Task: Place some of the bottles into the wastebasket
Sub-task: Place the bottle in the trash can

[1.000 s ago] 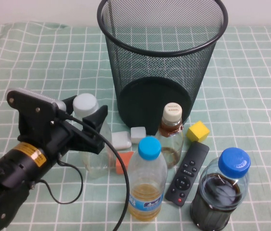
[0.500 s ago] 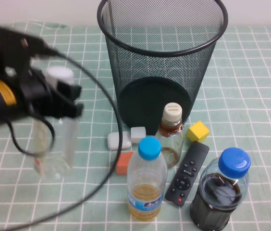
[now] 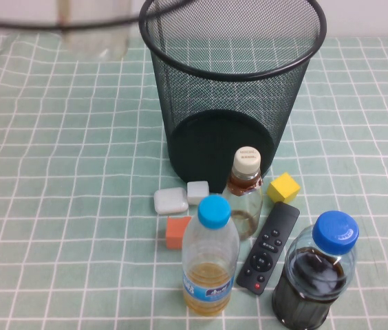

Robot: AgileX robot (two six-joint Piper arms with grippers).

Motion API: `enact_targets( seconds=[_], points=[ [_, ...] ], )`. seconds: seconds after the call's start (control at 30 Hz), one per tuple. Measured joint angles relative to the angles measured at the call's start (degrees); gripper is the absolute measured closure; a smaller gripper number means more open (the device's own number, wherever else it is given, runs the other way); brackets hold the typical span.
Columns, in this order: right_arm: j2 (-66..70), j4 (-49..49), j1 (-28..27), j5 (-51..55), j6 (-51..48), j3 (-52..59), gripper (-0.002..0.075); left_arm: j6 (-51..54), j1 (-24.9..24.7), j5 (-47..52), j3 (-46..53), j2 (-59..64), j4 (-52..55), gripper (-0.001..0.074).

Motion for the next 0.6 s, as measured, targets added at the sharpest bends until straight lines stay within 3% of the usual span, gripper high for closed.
enact_targets(
  seconds=[0.13, 0.27, 0.6],
  points=[
    [0.0, 0.0, 0.0, 0.0, 0.0, 0.0, 0.0733, 6.2, 0.0, 1.0, -18.2, 12.1, -9.6, 0.0402],
    [0.0, 0.0, 0.0, 0.0, 0.0, 0.0, 0.0733, 8.8, 0.0, 0.2, -29.7, 22.5, -15.7, 0.0402],
    [0.0, 0.0, 0.0, 0.0, 0.0, 0.0, 0.0733, 13.5, 0.0, -3.3, -33.1, 37.0, -20.4, 0.0402]
  ],
)
